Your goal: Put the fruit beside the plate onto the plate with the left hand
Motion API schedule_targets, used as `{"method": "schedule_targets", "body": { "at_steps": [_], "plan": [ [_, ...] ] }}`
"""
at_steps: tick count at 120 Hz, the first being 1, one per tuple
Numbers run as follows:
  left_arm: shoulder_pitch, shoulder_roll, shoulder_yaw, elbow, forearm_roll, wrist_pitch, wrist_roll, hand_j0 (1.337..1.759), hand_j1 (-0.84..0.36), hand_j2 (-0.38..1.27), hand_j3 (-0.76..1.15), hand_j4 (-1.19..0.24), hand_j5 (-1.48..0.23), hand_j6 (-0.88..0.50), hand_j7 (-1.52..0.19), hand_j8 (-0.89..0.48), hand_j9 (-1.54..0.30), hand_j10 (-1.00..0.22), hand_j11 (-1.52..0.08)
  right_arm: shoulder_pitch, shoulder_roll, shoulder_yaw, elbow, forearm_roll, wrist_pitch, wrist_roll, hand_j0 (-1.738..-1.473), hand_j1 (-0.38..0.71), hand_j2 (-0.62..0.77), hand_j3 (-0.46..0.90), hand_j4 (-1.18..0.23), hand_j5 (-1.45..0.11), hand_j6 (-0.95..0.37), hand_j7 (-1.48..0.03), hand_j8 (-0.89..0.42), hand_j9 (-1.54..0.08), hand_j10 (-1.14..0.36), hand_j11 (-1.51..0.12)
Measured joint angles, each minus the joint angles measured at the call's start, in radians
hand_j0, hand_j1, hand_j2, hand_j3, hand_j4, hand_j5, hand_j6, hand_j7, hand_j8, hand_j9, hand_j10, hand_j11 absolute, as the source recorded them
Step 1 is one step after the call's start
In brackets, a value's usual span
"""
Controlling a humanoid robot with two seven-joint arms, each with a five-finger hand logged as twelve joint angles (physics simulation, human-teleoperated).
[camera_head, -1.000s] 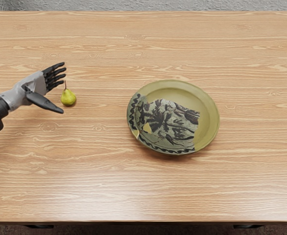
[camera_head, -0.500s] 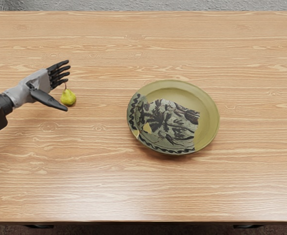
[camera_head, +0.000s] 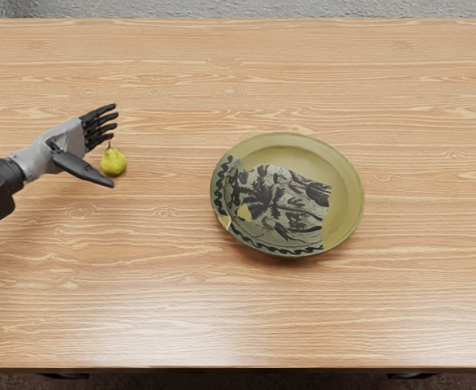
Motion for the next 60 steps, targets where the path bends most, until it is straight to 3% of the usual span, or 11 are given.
{"method": "schedule_targets", "body": {
  "at_steps": [60],
  "plan": [
    [0.006,-0.002,-0.002,0.057,-0.022,0.0,0.0,1.658,0.35,0.0,0.0,0.0,0.0,0.0,0.0,0.0,0.0,0.0,0.0,0.0,0.0,0.0,0.0,0.0,0.0,0.0,-1.658,-0.32,0.0,0.0,-0.02,-0.03,-0.02,-0.03,-0.02,-0.03,-0.02,-0.03]
  ]
}}
